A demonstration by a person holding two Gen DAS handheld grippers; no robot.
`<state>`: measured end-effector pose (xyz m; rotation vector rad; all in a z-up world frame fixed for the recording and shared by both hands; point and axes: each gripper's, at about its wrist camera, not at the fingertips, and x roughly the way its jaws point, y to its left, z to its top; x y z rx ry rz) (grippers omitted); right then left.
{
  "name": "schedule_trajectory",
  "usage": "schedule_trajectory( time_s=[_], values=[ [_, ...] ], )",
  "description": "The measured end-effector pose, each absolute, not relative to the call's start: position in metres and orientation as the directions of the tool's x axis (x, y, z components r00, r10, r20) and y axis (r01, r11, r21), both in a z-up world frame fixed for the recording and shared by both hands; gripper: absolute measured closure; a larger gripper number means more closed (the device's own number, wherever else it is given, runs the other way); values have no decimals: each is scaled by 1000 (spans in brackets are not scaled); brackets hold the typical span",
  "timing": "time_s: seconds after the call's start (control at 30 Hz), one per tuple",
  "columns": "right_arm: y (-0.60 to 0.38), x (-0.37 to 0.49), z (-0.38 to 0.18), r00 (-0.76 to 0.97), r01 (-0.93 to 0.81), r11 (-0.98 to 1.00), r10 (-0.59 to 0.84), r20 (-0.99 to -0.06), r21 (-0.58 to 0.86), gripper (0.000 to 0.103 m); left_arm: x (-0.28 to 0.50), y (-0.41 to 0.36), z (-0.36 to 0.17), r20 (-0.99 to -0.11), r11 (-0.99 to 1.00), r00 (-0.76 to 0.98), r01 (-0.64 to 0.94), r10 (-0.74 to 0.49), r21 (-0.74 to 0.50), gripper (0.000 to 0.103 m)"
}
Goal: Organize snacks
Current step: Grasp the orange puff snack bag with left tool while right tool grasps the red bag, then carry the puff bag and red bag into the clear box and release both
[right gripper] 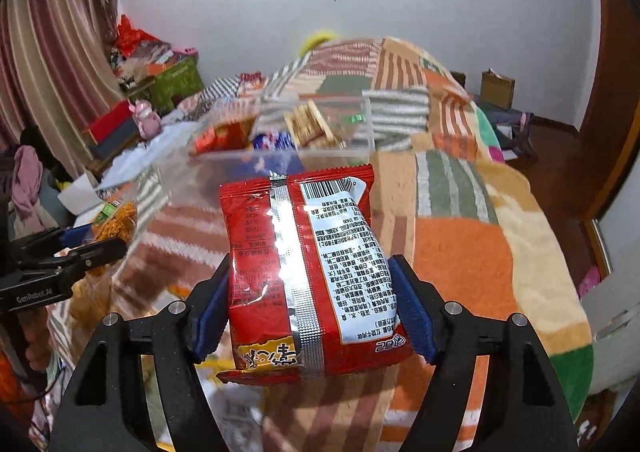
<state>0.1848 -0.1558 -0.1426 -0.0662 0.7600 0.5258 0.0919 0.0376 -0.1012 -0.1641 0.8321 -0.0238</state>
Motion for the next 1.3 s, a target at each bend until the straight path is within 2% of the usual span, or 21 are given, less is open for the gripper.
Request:
schedule_trajectory(
  time_s=[0.2, 0.6, 1.07, 1.3],
  values=[
    [-137, 202, -126, 622, -495, 860, 450, -641, 123, 32, 111, 43, -82, -701, 985, 708, -46, -87, -168, 44],
    [-95, 251, -114, 586, -518, 839, 490, -645, 167, 32, 164, 65, -64, -659, 981, 748, -53, -85, -187, 44],
    [-39, 286, -140, 481, -569, 802, 503, -718, 181, 32, 222, 91, -90, -700, 980, 712, -95, -57, -176, 44],
    [-35, 297, -147, 496, -562, 816, 464, -734, 136, 32, 240, 92, -102, -715, 984, 698, -96, -41, -150, 44]
  ],
)
